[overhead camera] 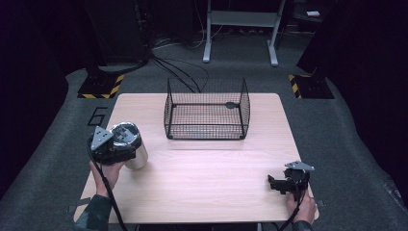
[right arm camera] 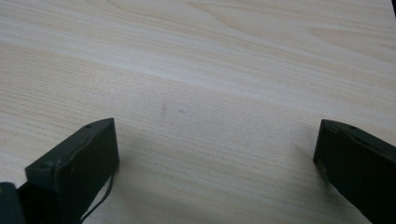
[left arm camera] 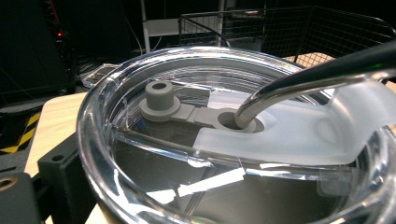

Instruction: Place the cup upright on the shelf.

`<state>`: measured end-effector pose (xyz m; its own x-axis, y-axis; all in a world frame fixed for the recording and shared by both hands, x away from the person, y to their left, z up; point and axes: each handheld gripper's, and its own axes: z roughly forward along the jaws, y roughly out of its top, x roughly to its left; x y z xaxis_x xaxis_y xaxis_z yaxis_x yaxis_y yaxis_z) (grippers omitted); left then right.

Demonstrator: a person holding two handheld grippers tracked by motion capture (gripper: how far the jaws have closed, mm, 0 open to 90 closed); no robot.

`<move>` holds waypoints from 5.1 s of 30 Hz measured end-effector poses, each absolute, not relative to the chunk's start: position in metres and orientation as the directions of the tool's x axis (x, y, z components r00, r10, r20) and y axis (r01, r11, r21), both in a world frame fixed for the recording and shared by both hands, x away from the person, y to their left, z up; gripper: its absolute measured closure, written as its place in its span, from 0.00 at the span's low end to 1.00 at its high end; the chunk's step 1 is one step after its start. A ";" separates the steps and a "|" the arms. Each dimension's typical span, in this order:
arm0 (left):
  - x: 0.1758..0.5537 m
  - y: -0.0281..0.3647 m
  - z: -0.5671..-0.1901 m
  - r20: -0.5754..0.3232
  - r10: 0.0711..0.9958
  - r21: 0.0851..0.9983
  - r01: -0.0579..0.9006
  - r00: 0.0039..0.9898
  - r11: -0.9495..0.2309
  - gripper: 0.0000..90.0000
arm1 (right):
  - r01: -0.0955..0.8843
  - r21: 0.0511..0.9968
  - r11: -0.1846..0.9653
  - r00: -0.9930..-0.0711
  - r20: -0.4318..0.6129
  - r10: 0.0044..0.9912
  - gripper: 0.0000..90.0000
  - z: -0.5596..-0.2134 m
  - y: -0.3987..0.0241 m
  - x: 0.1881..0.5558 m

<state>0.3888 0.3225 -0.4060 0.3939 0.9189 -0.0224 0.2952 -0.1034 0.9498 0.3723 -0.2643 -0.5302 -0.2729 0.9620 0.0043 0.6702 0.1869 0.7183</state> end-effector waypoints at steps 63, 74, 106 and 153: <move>0.425 0.215 -0.357 0.005 0.764 0.950 0.236 0.645 -0.206 0.04 | 0.668 0.718 0.193 -0.277 -0.001 0.961 0.00 -0.530 -0.265 0.373; 0.439 0.200 -0.339 0.001 0.744 0.955 0.220 0.668 -0.198 0.04 | 0.667 0.719 0.193 -0.278 0.000 0.960 0.00 -0.530 -0.265 0.373; 0.499 0.167 -0.308 0.002 0.745 0.957 0.215 0.667 -0.195 0.04 | 0.668 0.719 0.193 -0.278 0.001 0.961 0.00 -0.530 -0.265 0.373; 0.593 0.116 -0.343 -0.053 0.808 0.926 0.331 0.587 -0.179 0.04 | 0.669 0.721 0.179 -0.271 0.012 0.963 0.00 -0.530 -0.264 0.373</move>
<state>0.5929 0.1164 -0.3425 0.5866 0.8081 -0.0533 0.3314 -0.1794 0.9263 0.3729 -0.2642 -0.5301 -0.2706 0.9626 0.0117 0.6689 0.1793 0.7214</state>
